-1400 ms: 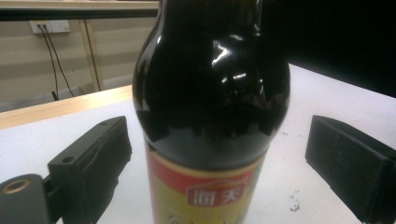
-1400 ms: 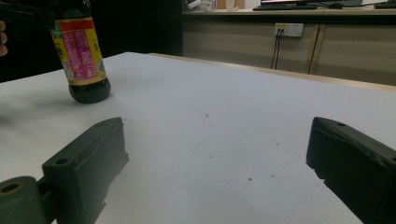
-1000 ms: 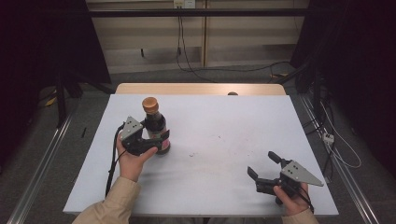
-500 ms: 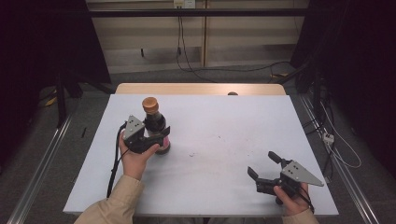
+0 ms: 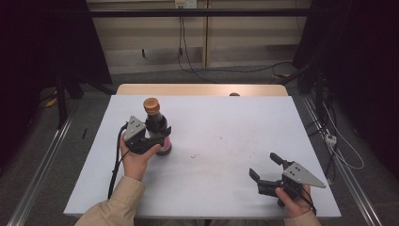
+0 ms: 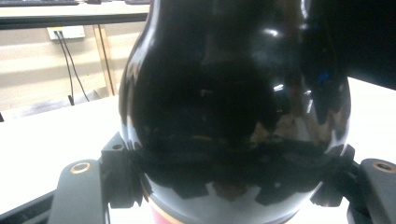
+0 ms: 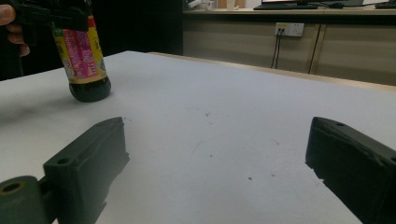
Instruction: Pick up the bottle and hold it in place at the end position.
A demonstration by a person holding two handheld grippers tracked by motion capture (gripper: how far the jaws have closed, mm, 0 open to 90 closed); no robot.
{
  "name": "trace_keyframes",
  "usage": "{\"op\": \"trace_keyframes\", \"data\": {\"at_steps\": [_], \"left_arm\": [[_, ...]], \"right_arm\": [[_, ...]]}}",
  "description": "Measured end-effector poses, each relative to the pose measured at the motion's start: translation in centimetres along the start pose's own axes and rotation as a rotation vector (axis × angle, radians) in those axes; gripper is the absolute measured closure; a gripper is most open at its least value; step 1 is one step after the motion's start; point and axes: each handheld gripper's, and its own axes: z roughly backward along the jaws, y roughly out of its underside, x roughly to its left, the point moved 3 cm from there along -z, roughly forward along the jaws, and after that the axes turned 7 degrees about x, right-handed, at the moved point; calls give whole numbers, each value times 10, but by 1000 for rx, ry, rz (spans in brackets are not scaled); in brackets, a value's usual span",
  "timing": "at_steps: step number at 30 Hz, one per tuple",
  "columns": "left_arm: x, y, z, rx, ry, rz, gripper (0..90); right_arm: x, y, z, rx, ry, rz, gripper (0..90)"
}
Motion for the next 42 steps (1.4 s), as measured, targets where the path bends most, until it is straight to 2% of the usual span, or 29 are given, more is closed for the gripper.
{"op": "trace_keyframes", "data": {"at_steps": [19, 24, 25, 26, 27, 32, 35, 39, 42], "left_arm": [[-1, -3, -3, -5, -13, 10, 288], [-1, -7, -6, 1, -21, -1, 285], [0, -7, -7, 5, -25, -16, 284], [-1, -8, -8, 1, -23, -3, 284], [0, -9, -8, 4, -25, -9, 283], [-1, -11, -9, -4, -14, 0, 281], [-5, -16, -11, -5, -1, -20, 281], [-10, -22, -14, -14, 18, -13, 281], [-11, -24, -17, -13, 23, -31, 280]], "right_arm": [[-1, -1, 1, -8, -2, -4, 44], [-2, 0, 1, -10, -3, -6, 44], [-2, 0, 1, -9, -2, -6, 44], [-2, -1, 1, -11, -2, -9, 44], [-2, -1, 2, -13, -2, -6, 44], [-1, -1, 2, -13, 1, -4, 44], [-1, -1, 2, -14, 0, -2, 44], [-2, -1, 2, -15, 2, -3, 44], [-2, -1, 2, -15, 3, -4, 44]]}}
